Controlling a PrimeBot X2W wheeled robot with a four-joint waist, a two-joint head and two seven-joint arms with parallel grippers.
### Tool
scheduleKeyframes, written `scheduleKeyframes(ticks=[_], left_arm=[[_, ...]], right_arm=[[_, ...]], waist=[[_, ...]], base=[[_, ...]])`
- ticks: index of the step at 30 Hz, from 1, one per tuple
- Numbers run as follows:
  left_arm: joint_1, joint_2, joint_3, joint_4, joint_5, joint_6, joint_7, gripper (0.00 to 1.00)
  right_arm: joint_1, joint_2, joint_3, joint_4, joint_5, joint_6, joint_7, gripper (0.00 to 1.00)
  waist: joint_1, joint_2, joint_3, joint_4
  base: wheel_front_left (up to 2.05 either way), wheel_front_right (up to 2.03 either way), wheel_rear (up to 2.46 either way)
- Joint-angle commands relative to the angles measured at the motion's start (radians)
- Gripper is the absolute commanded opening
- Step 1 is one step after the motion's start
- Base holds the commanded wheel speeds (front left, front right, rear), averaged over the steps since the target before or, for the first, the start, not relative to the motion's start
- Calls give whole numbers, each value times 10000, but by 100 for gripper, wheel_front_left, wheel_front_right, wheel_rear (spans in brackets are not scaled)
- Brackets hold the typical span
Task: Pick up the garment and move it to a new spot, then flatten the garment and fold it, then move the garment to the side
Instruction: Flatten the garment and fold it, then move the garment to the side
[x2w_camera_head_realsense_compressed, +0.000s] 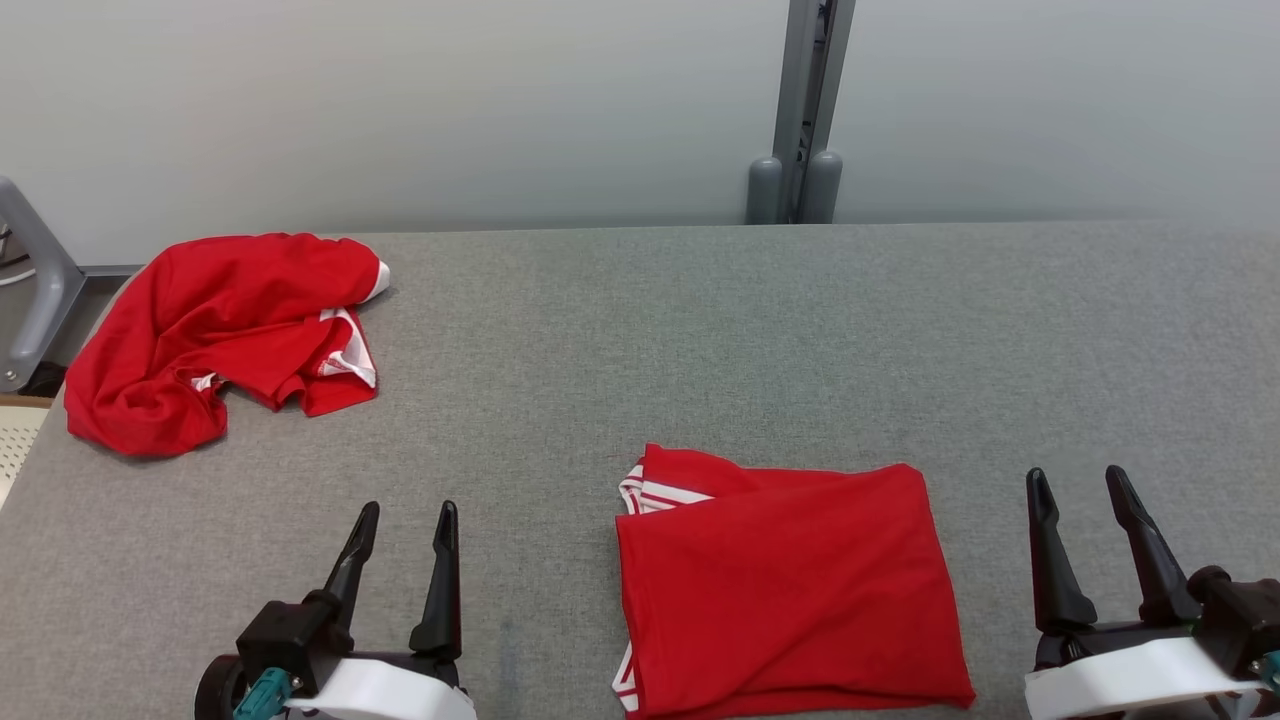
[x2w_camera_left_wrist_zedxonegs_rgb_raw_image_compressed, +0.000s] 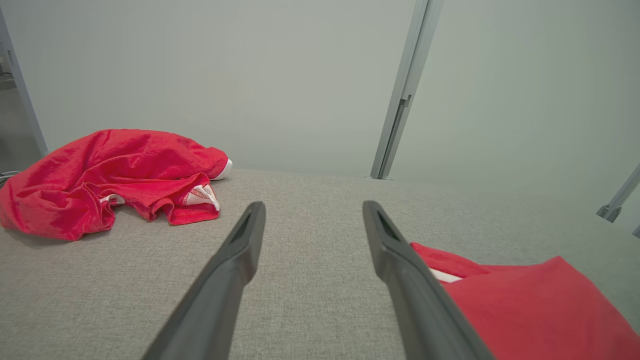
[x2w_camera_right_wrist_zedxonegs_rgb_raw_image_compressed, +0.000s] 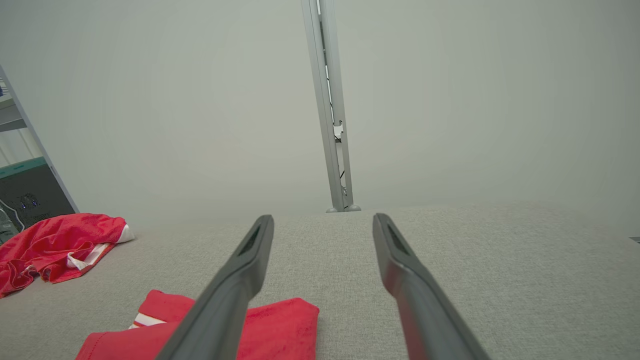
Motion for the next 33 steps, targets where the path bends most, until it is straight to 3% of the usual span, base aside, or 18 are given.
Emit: scheduleKeyframes(ticks=[1, 23, 33], left_arm=[[51, 5, 87, 35, 107, -63, -14, 100], [33, -332, 474, 408, 705, -468, -14, 100], [-106, -454, 522, 493, 775, -556, -14, 100]], right_arm=[[42, -45, -31, 63, 53, 3, -1, 100], [-242, -48, -150, 814, 139, 3, -1, 100], [-935, -239, -27, 1519, -129, 3, 2507, 100]], waist=[[-1, 0, -20, 26], [-1, 0, -139, 203], [-1, 0, 44, 446]], base=[[0, 0, 0], [0, 0, 0], [0, 0, 0]])
